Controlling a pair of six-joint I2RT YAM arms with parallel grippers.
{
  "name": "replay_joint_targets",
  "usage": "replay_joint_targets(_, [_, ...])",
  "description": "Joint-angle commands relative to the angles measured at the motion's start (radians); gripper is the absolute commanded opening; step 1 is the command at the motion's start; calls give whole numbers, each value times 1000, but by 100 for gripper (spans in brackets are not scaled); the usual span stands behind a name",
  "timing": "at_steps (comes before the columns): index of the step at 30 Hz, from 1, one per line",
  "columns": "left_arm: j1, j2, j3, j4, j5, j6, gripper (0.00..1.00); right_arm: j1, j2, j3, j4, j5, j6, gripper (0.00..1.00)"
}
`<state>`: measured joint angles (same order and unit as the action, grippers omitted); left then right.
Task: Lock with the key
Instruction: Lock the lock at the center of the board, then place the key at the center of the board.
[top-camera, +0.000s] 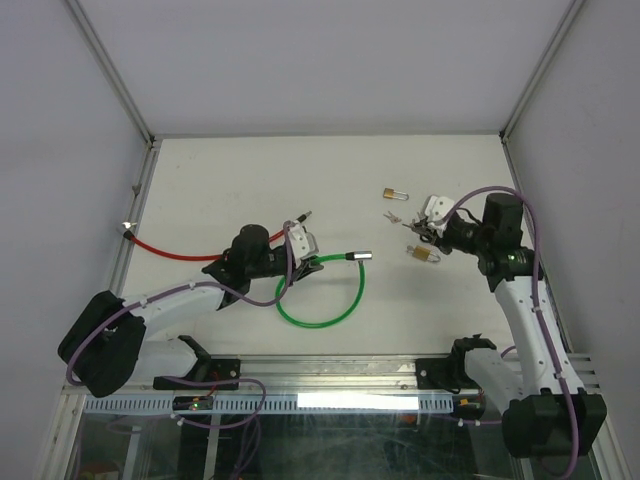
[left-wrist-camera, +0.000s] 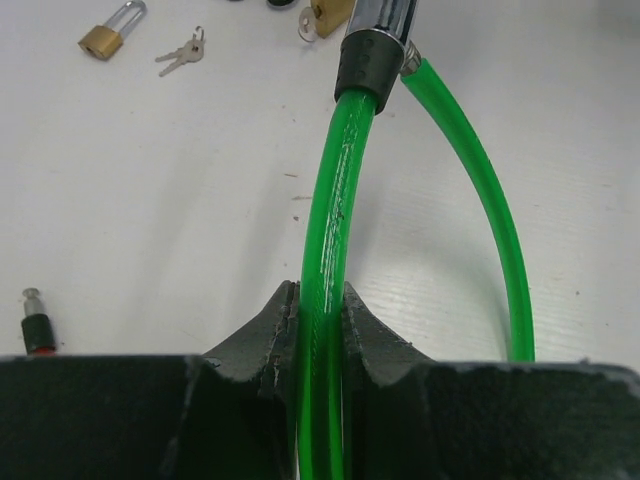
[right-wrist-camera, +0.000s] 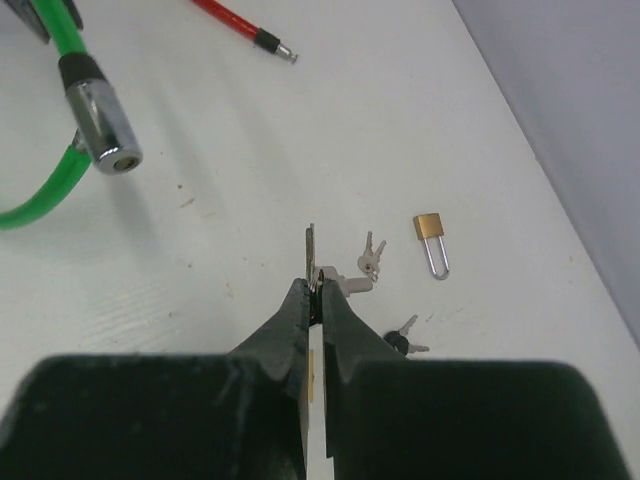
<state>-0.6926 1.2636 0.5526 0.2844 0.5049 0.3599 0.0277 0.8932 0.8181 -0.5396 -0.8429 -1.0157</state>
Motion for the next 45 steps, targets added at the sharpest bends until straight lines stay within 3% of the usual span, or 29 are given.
replay_joint_targets(1, [-2, -77, -55, 129, 36, -153, 0, -10, 35, -36, 233, -66, 393, 0])
replay_joint_targets(8, [-1, -122, -174, 492, 20, -445, 0, -11, 222, -58, 334, -170, 674, 0])
replay_joint_targets(15, [3, -103, -237, 717, -93, -667, 3, -2, 412, -40, 367, -103, 798, 0])
replay_joint_targets(20, [43, 4, -210, 811, -119, -857, 8, 27, 557, -22, 450, -23, 933, 0])
replay_joint_targets(26, [113, 243, -102, 923, -68, -1103, 0, 122, 687, 63, 451, 165, 1024, 3])
replay_joint_targets(31, [159, 448, 35, 888, -154, -1231, 0, 135, 762, 133, 443, 245, 1095, 5])
replay_joint_targets(40, [178, 654, 278, 757, -430, -1385, 0, 131, 907, 217, 432, 148, 1176, 15])
replay_joint_targets(45, [178, 757, 327, 818, -500, -1486, 0, 98, 901, 216, 449, 88, 1209, 42])
